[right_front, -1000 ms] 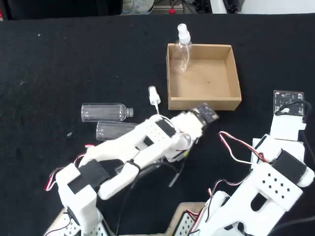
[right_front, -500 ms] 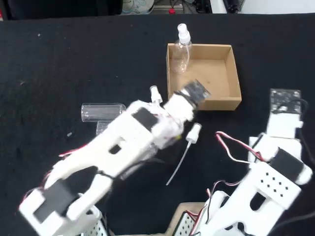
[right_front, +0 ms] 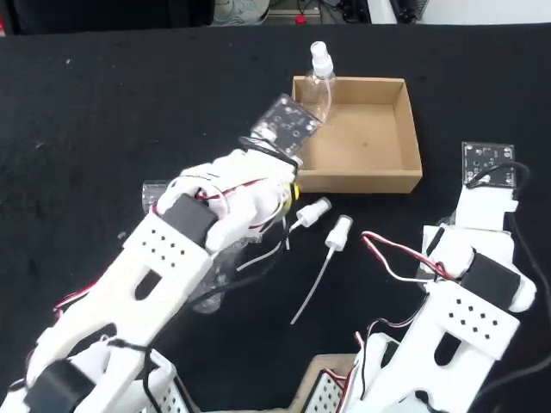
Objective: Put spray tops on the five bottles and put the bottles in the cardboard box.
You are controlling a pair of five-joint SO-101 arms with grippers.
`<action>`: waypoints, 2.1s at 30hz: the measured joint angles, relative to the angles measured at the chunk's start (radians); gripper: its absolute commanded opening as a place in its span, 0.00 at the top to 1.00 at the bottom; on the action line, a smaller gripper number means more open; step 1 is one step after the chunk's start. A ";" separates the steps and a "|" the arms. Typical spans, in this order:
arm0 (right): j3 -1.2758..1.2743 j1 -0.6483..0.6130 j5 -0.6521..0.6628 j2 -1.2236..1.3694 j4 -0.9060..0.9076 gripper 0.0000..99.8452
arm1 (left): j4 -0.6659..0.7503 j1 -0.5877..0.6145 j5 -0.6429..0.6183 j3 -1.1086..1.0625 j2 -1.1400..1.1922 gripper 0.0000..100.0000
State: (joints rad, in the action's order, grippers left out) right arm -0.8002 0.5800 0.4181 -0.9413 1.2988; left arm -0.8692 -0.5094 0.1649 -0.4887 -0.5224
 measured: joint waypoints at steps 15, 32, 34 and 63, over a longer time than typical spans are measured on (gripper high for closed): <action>0.002 -0.110 -0.068 0.000 0.000 0.95 | 0.130 0.046 -0.112 0.017 -0.072 0.92; 0.064 -0.408 -0.155 0.000 0.000 0.95 | 0.005 0.203 -0.112 0.238 -0.302 0.92; 0.098 -0.465 -0.176 0.000 0.000 0.95 | -0.023 0.245 -0.112 0.238 -0.365 0.92; 0.074 -1.217 -0.229 -0.265 -0.219 0.95 | 0.443 0.427 -0.439 -0.216 -1.025 0.92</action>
State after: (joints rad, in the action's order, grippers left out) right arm -0.7265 -0.6368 0.1895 -1.2068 1.0794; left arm -0.4258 -0.0829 -0.2739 -0.7050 -1.5474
